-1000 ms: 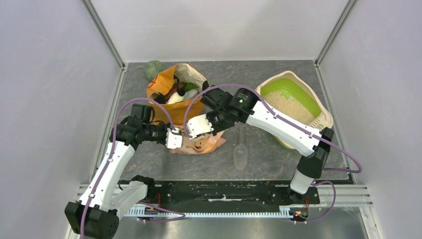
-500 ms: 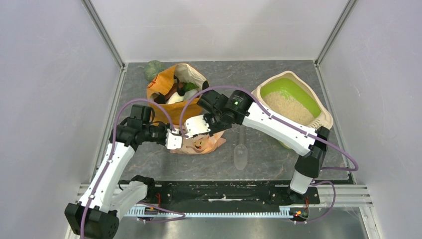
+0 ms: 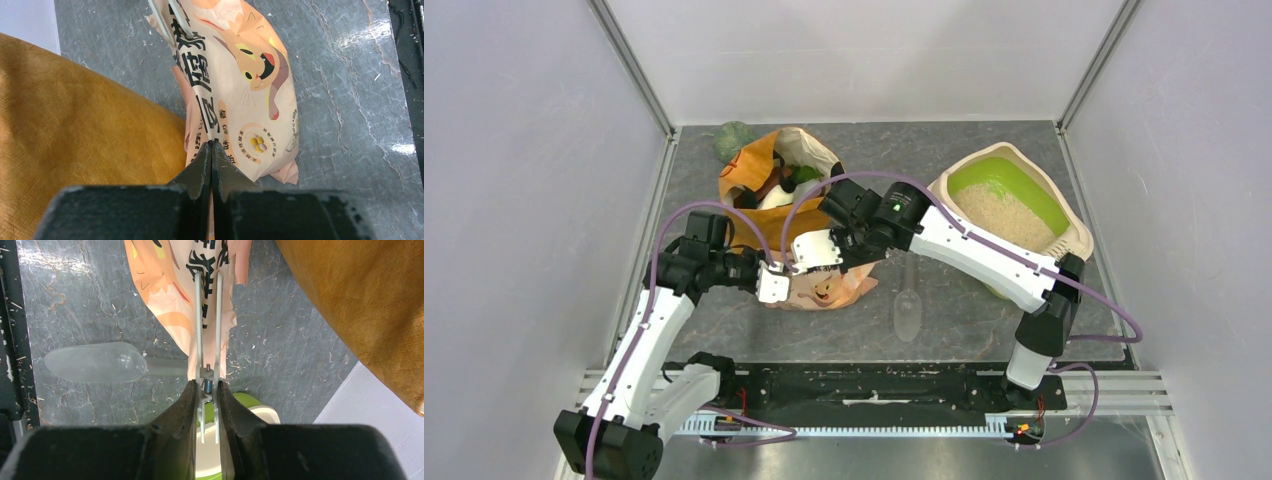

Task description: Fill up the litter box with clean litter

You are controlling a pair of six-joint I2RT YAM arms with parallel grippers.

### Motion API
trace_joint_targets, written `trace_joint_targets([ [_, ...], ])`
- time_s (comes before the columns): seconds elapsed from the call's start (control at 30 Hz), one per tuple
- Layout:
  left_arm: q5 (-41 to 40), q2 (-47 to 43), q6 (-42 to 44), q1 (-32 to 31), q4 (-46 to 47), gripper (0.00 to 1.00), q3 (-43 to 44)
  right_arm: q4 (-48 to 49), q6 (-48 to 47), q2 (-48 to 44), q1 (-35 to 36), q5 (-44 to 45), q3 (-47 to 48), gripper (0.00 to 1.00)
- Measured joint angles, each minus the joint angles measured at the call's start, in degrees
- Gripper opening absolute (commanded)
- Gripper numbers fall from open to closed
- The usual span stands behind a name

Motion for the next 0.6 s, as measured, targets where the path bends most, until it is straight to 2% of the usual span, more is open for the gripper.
trace_joint_targets([
  [0.6,0.3,0.0,1.6,0.1,-0.2,0.02,-0.2,2.1,1.3,2.1,0.3,-1.3,0.0,0.0],
])
